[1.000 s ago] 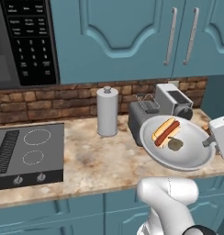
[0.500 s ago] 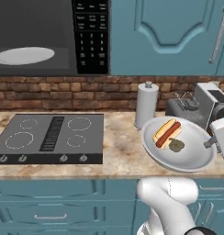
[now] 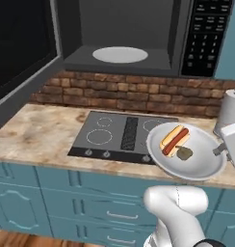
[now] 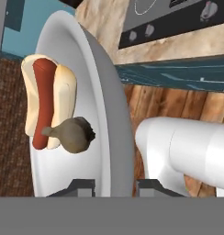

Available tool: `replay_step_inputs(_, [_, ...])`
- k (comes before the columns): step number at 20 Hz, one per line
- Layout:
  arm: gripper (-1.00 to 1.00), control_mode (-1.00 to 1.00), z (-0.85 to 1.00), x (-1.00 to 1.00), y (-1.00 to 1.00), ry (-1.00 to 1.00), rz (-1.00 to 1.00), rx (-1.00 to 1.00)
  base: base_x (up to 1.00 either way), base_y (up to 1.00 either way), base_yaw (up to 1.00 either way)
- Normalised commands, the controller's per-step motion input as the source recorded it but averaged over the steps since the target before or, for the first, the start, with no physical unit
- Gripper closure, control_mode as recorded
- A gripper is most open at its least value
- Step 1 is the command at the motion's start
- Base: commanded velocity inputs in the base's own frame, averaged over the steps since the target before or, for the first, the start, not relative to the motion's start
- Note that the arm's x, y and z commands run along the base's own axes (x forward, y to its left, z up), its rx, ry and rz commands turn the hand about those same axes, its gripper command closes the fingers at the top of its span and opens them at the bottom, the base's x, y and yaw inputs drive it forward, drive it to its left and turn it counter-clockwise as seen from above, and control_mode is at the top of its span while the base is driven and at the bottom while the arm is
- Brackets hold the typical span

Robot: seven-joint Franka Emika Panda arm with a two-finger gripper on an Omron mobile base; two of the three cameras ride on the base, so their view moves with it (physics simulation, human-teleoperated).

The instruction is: Place the bowl containing the garlic and hot dog in the microwave. Close the microwave door and press the start button to microwave the meal.

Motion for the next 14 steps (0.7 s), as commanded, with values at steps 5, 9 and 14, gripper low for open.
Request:
replay_step_inputs(5, [1.0,1.0,0.0,0.0,0.0,0.0,0.0,0.0,0.05,0.93,0.18])
replay_step_inputs(9, [1.0,1.0,0.0,0.0,0.0,0.0,0.0,0.0,0.02,0.56,0.03])
replay_step_inputs(14, [1.0,1.0,0.0,0.0,0.0,0.0,0.0,0.0,0.03,0.08,-0.07])
